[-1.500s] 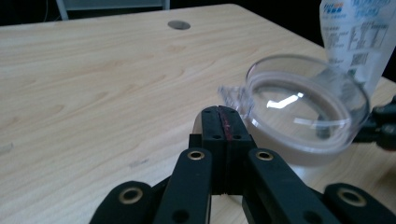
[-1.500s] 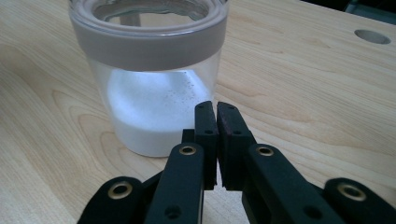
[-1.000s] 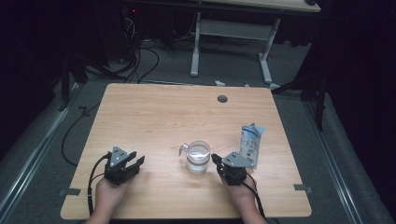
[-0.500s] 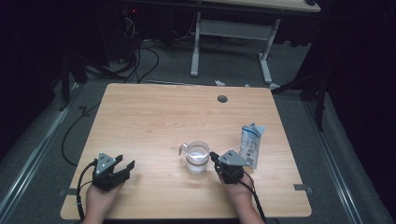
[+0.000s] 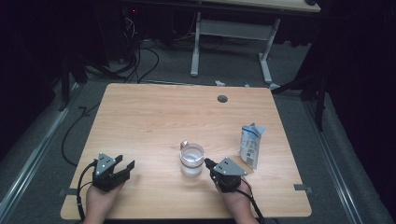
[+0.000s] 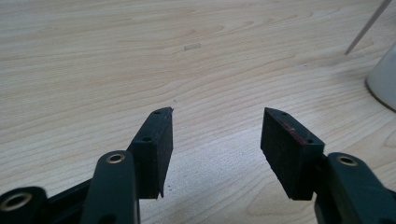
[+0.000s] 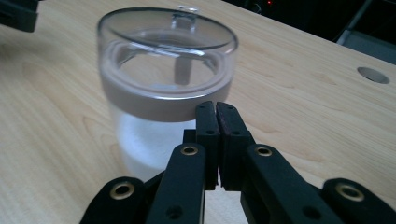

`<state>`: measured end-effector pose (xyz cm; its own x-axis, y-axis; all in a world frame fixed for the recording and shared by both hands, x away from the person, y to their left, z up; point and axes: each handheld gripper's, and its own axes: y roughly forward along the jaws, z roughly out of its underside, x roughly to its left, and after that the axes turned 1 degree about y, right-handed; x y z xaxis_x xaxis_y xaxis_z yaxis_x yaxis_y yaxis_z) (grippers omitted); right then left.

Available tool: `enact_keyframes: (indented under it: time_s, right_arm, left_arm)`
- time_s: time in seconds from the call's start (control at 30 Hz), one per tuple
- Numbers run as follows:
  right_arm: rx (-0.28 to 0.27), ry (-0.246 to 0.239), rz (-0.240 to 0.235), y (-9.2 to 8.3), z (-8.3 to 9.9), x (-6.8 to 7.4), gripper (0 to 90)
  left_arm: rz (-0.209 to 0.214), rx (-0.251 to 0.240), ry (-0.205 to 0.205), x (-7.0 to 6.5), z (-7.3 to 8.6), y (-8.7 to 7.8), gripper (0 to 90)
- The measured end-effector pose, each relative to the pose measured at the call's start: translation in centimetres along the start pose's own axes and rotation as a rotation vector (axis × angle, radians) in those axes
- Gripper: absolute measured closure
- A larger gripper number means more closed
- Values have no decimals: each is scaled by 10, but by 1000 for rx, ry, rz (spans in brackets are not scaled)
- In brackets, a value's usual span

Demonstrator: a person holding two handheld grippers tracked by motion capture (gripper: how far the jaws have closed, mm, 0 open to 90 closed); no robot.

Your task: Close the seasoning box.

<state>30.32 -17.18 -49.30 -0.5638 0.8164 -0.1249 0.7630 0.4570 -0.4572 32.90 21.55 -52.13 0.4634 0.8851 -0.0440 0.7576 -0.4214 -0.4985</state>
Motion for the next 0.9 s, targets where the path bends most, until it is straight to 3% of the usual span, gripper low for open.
enact_keyframes:
  time_s: [0.27,0.9]
  right_arm:
    - [26,34,33,18,-8,-16,887]
    - [6,7,1,8,-6,-1,898]
  left_arm:
    - [22,-6,-10,1,2,-1,430]
    - [48,-5,-6,-3,1,2,428]
